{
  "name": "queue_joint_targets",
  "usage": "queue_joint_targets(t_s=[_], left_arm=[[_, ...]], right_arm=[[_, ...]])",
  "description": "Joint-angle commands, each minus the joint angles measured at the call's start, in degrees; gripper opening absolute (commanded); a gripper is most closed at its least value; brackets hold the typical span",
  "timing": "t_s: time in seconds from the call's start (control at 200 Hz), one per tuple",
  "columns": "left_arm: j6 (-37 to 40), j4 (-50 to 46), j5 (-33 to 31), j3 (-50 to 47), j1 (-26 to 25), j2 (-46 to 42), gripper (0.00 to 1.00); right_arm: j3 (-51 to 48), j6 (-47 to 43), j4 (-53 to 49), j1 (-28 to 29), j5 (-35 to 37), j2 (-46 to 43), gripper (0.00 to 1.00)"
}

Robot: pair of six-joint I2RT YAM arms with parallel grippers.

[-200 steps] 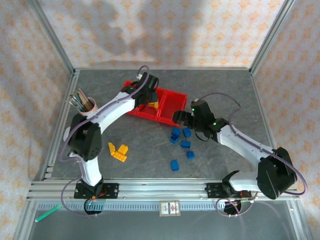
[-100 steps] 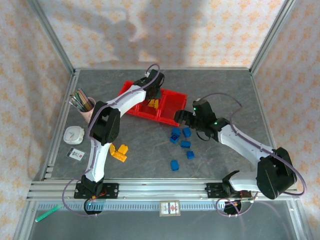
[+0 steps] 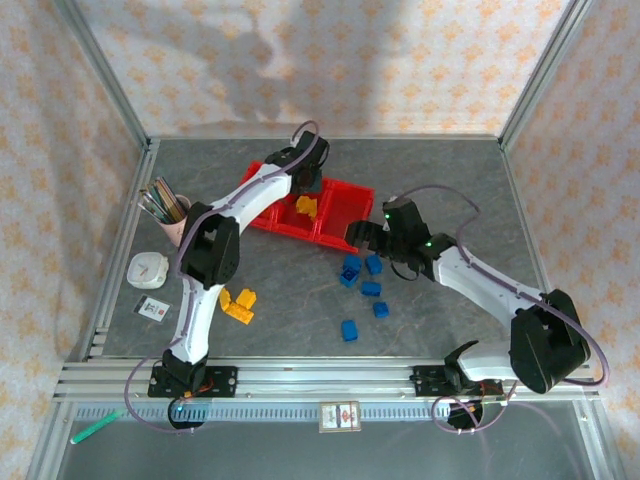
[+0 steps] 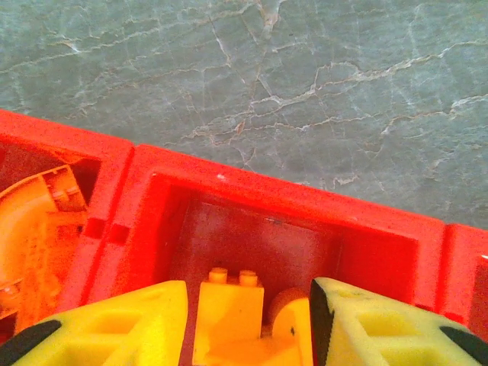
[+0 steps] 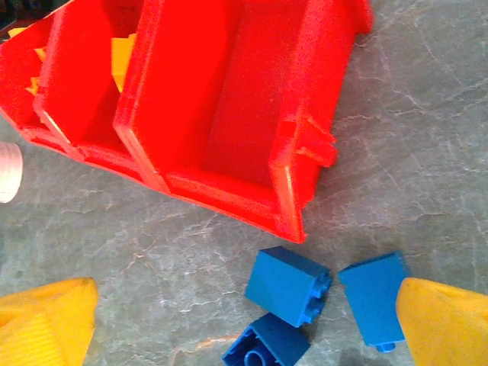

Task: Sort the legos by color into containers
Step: Pick up the lego from the bottom-left of the table.

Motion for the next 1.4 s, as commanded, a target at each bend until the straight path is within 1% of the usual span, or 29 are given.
queue_joint_targets(t_s=[0.0,0.085,0.18,0.305,0.435,0.45,0.551,0.711,0.891,0.956,1.056,1.176,1.396], left_arm=[[-0.69,-2.72,-1.02,-4.48,-0.14,-9.68,0.50],[-2.32,-1.57,-1.60,-12.16,-0.08,-15.92,0.50],[-4.54,-0.28,-2.63,-21.31,-0.04,-24.98,0.50],[-8.31,-0.27,-4.01,-32.44,-0.03,-35.09,0.52],[-12.75,-3.78,-6.32,-41.94,-0.04,-43.67,0.53],[-14.55,-4.26,-6.66,-42.98,0.01,-44.68,0.53],[-18.98,-7.66,-8.51,-49.77,0.03,-50.87,0.55],[-25.54,-11.85,-9.68,-59.05,0.10,-58.47,0.56],[-30.38,-12.33,-10.05,-67.34,0.81,-62.50,0.57],[-30.13,-10.26,-8.01,-68.28,0.89,-62.96,0.58],[-31.93,-10.12,-8.32,-69.25,1.74,-62.36,0.58],[-33.74,-8.53,-9.26,-72.93,3.30,-61.32,0.58],[-33.65,-0.68,-4.91,-77.44,5.25,-59.90,0.57]], right_arm=[[2.24,-1.61,0.11,0.25,-1.23,-0.80,1.00],[2.40,-2.47,-0.92,1.34,-1.17,-0.93,1.00],[2.20,-3.44,-1.40,3.24,-0.81,-0.91,1.00],[2.08,-4.72,-1.51,7.18,-0.48,-0.49,1.00],[1.26,-4.92,-0.45,12.18,0.14,0.44,1.00],[1.13,-4.93,-0.30,12.78,0.28,0.59,1.00],[0.69,-4.75,0.51,16.48,1.35,1.82,1.00],[-0.12,-3.22,3.46,21.64,1.39,3.73,1.00],[0.90,-2.48,5.07,25.91,2.62,7.35,1.00],[1.43,-2.42,5.39,26.73,2.68,8.26,1.00],[1.72,-2.43,5.95,27.04,2.86,8.83,1.00],[1.72,-2.26,6.07,27.05,3.58,8.81,1.00],[1.70,-2.26,5.50,27.05,4.41,8.50,1.00]])
